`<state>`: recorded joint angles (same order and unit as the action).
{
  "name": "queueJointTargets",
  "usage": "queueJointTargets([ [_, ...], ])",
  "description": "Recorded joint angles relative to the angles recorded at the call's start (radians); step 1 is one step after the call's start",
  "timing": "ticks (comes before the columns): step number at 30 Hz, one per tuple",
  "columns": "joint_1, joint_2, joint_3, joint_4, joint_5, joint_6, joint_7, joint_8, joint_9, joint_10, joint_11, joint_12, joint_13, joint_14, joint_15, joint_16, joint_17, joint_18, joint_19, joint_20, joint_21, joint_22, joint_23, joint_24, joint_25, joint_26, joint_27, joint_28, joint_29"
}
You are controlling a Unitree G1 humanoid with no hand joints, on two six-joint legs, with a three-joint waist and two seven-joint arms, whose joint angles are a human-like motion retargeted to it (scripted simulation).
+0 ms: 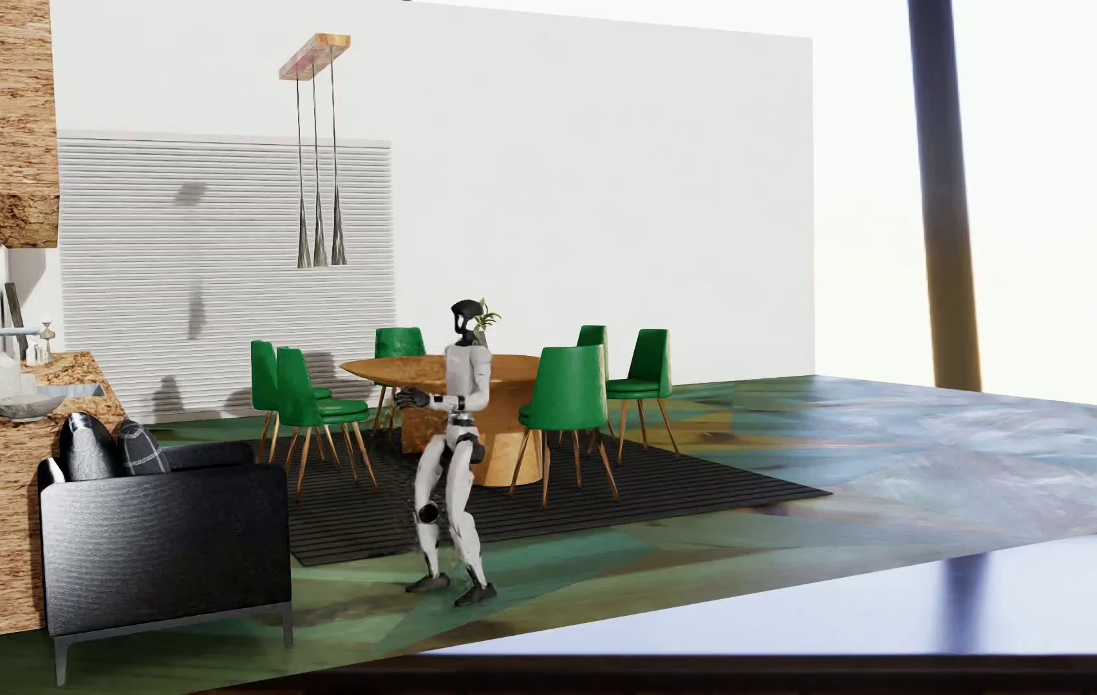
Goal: Walk to armchair
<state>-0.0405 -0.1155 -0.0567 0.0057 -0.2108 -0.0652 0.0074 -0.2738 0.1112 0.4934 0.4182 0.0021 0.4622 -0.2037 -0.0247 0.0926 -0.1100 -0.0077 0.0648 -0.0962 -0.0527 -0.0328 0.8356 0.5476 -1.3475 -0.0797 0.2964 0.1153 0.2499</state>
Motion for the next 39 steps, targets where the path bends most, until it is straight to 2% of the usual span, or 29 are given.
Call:
queueJointTargets([
  [1,0.000,0.030,0.005,0.001,0.006,-0.001,-0.013,-0.023,-0.001,0.009,-0.035,0.005,0.008,0.015,-0.017,0.010,0.034,-0.006,-0.009,0.024,-0.049,0.013,-0.019,-0.025,0.027,0.017,-0.027,0.013,0.008],
  [2,-0.015,0.055,0.011,0.006,0.016,0.003,-0.024,-0.039,0.002,0.049,-0.064,0.015,-0.006,0.042,-0.019,0.019,0.081,-0.012,-0.014,0.054,-0.119,0.046,-0.034,-0.009,0.078,0.044,-0.002,0.023,0.013],
  [3,-0.054,0.067,0.015,0.011,0.025,0.011,-0.039,-0.052,0.008,0.122,-0.073,0.028,-0.038,0.077,-0.025,0.013,0.129,-0.023,-0.019,0.087,-0.180,0.110,-0.056,0.031,0.120,0.088,0.061,0.035,-0.018],
  [4,-0.110,0.065,0.019,0.017,0.031,0.022,-0.054,-0.061,0.014,0.217,-0.059,0.036,-0.076,0.118,-0.045,-0.006,0.166,-0.043,-0.022,0.118,-0.207,0.209,-0.090,0.070,0.130,0.155,0.117,0.039,-0.093],
  [5,-0.163,0.062,0.020,0.024,0.038,0.032,-0.065,-0.070,0.018,0.303,-0.049,0.039,-0.121,0.153,-0.063,-0.024,0.190,-0.097,-0.028,0.149,-0.212,0.336,-0.123,0.098,0.134,0.243,0.141,0.027,-0.172],
  [6,-0.201,0.064,0.017,0.033,0.049,0.041,-0.075,-0.073,0.020,0.368,-0.051,0.040,-0.173,0.169,-0.076,-0.032,0.200,-0.164,-0.035,0.173,-0.203,0.483,-0.150,0.118,0.145,0.337,0.139,-0.004,-0.228],
  [7,-0.221,0.070,0.014,0.048,0.063,0.049,-0.086,-0.074,0.020,0.395,-0.056,0.041,-0.231,0.143,-0.085,-0.023,0.200,-0.185,-0.039,0.180,-0.191,0.648,-0.172,0.146,0.165,0.420,0.119,-0.063,-0.254],
  [8,-0.218,0.078,0.009,0.100,0.081,0.058,-0.052,-0.067,0.018,0.364,-0.071,0.055,-0.291,0.081,-0.088,0.000,0.188,-0.160,-0.045,0.153,-0.182,0.815,-0.186,0.204,0.194,0.478,0.075,-0.152,-0.250],
  [9,-0.189,0.089,0.004,0.165,0.103,0.068,0.014,-0.054,0.014,0.272,-0.097,0.085,-0.361,0.029,-0.085,0.026,0.168,-0.108,-0.049,0.045,-0.169,0.954,-0.188,0.331,0.226,0.482,0.019,-0.286,-0.224],
  [10,-0.140,0.099,0.001,0.207,0.128,0.079,0.069,-0.036,0.008,0.134,-0.125,0.129,-0.426,0.012,-0.081,0.047,0.144,-0.068,-0.049,-0.083,-0.148,1.025,-0.191,0.472,0.247,0.399,-0.039,-0.422,-0.192],
  [11,-0.085,0.111,0.004,0.209,0.150,0.091,0.078,-0.021,0.000,-0.021,-0.156,0.182,-0.475,0.036,-0.076,0.047,0.120,-0.109,-0.052,-0.108,-0.122,1.036,-0.209,0.527,0.254,0.319,-0.085,-0.496,-0.175],
  [12,-0.046,0.121,0.009,0.222,0.169,0.104,0.083,-0.014,-0.008,-0.087,-0.175,0.242,-0.504,0.017,-0.075,0.025,0.099,-0.123,-0.052,-0.023,-0.094,1.018,-0.247,0.488,0.247,0.297,-0.117,-0.502,-0.179],
  [14,0.001,0.145,0.021,0.237,0.187,0.121,0.100,-0.012,-0.020,-0.159,-0.206,0.336,-0.514,0.024,-0.075,-0.046,0.075,-0.144,-0.051,0.194,-0.066,0.961,-0.340,0.361,0.244,0.321,-0.147,-0.431,-0.254],
  [15,0.011,0.150,0.027,0.238,0.187,0.125,0.103,-0.014,-0.023,-0.171,-0.207,0.364,-0.505,0.031,-0.079,-0.072,0.084,-0.146,-0.049,0.247,-0.073,0.919,-0.365,0.347,0.265,0.325,-0.151,-0.371,-0.308],
  [16,0.013,0.153,0.033,0.237,0.184,0.126,0.102,-0.020,-0.026,-0.173,-0.202,0.380,-0.491,0.036,-0.084,-0.083,0.100,-0.146,-0.046,0.259,-0.088,0.881,-0.371,0.368,0.302,0.316,-0.144,-0.308,-0.339],
  [18,0.017,0.160,0.043,0.227,0.173,0.126,0.093,-0.039,-0.032,-0.183,-0.191,0.367,-0.456,0.043,-0.094,-0.086,0.113,-0.143,-0.039,0.240,-0.105,0.833,-0.345,0.428,0.359,0.301,-0.109,-0.236,-0.315],
  [19,0.024,0.167,0.046,0.222,0.169,0.125,0.083,-0.051,-0.035,-0.198,-0.192,0.346,-0.438,0.046,-0.095,-0.088,0.106,-0.143,-0.036,0.237,-0.096,0.816,-0.314,0.442,0.342,0.300,-0.077,-0.223,-0.292],
  [22,0.054,0.205,0.044,0.212,0.166,0.121,0.048,-0.097,-0.043,-0.250,-0.214,0.277,-0.400,0.062,-0.082,-0.095,0.100,-0.147,-0.030,0.227,-0.060,0.727,-0.135,0.436,0.213,0.284,0.044,-0.218,-0.252],
  [23,0.061,0.215,0.043,0.211,0.167,0.120,0.035,-0.111,-0.045,-0.260,-0.216,0.250,-0.387,0.065,-0.082,-0.087,0.106,-0.148,-0.028,0.208,-0.074,0.700,-0.069,0.447,0.199,0.275,0.072,-0.206,-0.218],
  [25,0.070,0.236,0.041,0.206,0.164,0.116,0.007,-0.142,-0.049,-0.270,-0.217,0.202,-0.340,0.065,-0.090,-0.084,0.112,-0.148,-0.025,0.207,-0.091,0.649,0.010,0.398,0.178,0.238,0.096,-0.193,-0.118],
  [26,0.070,0.250,0.040,0.201,0.162,0.113,-0.009,-0.159,-0.050,-0.267,-0.223,0.179,-0.308,0.063,-0.096,-0.083,0.114,-0.148,-0.023,0.203,-0.092,0.626,0.017,0.366,0.162,0.221,0.085,-0.188,-0.082],
  [28,0.057,0.272,0.035,0.183,0.149,0.106,-0.044,-0.198,-0.050,-0.241,-0.226,0.152,-0.240,0.057,-0.114,-0.081,0.121,-0.144,-0.017,0.182,-0.118,0.584,-0.004,0.324,0.150,0.197,0.062,-0.168,-0.073],
  [30,0.034,0.285,0.031,0.153,0.126,0.100,-0.079,-0.235,-0.048,-0.207,-0.221,0.145,-0.196,0.056,-0.128,-0.081,0.127,-0.138,-0.011,0.155,-0.155,0.556,-0.017,0.307,0.150,0.190,0.060,-0.153,-0.088],
  [32,0.010,0.291,0.031,0.122,0.105,0.095,-0.115,-0.271,-0.044,-0.184,-0.222,0.153,-0.192,0.064,-0.132,-0.076,0.110,-0.135,-0.006,0.136,-0.151,0.549,-0.006,0.300,0.118,0.193,0.043,-0.155,-0.066],
  [35,-0.026,0.279,0.034,0.087,0.077,0.095,-0.157,-0.314,-0.036,-0.168,-0.203,0.188,-0.247,0.075,-0.142,-0.074,0.076,-0.132,-0.003,0.150,-0.119,0.581,-0.021,0.295,0.062,0.226,0.002,-0.148,-0.044],
  [37,-0.034,0.274,0.037,0.078,0.073,0.098,-0.178,-0.335,-0.031,-0.180,-0.201,0.216,-0.297,0.062,-0.151,-0.063,0.073,-0.132,-0.005,0.172,-0.105,0.641,-0.054,0.294,0.049,0.257,-0.021,-0.149,-0.089],
  [39,-0.031,0.274,0.039,0.076,0.077,0.102,-0.191,-0.345,-0.028,-0.201,-0.212,0.252,-0.361,0.060,-0.155,-0.063,0.067,-0.135,-0.009,0.190,-0.082,0.707,-0.064,0.306,0.065,0.316,-0.051,-0.168,-0.139],
])
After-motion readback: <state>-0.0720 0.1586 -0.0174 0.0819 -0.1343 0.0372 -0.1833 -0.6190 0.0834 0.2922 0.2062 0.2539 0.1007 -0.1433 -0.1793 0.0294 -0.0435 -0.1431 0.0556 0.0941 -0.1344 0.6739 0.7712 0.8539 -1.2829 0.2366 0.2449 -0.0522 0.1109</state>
